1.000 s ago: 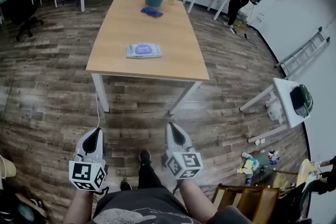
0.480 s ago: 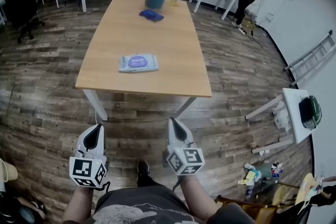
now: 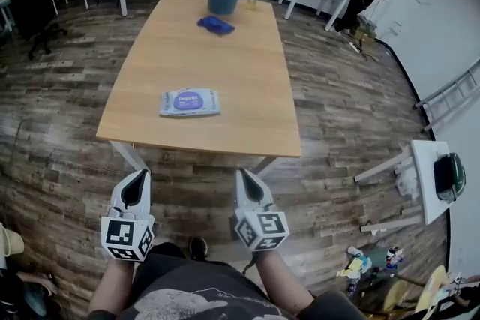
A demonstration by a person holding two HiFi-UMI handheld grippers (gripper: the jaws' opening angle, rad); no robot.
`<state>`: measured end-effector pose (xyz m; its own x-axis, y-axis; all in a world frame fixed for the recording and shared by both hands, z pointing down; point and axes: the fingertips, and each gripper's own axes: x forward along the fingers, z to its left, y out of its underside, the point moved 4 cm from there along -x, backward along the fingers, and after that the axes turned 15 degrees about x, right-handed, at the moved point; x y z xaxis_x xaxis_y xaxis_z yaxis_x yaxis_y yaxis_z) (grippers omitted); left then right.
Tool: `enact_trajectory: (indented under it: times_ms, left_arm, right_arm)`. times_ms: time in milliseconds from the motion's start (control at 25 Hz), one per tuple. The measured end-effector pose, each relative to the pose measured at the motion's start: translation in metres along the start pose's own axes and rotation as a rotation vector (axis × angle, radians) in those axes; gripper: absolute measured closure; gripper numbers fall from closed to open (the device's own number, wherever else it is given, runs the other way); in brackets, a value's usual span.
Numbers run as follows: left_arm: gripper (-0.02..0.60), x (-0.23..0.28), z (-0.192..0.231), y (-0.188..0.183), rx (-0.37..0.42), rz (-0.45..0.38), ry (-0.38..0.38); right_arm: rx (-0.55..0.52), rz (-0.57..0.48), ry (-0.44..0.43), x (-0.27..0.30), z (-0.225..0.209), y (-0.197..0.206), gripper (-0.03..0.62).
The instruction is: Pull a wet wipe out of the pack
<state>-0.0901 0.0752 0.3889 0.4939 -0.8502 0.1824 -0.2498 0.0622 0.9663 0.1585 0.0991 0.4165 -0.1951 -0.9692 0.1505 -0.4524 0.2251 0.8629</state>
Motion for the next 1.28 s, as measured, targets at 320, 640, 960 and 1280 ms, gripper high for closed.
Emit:
enact_trajectory:
  times_ms: [320,640,960,1280]
  left_arm:
    - [0.563,0.032,-0.001,-0.005,0.024,0.004,0.028]
    - [0.563,0.087,0.022,0.008,0.005,0.024,0.073]
    - [0.563,0.15,0.057,0.016,-0.008,0.041,0.14]
    - [0.561,0.198,0.078,0.046,0.003,0.106,0.219]
  right_arm:
    - [0.018,0.041,-0.023,0.026,0.001,0.007,0.605]
    - [-0.02,0.05,-0.004,0.076,-0.002,-0.004,0.605]
    - [-0.037,0.045,0.028,0.146,0.001,-0.021,0.605]
    - [-0.069,0.064,0.063,0.196,0.007,-0.024,0.605]
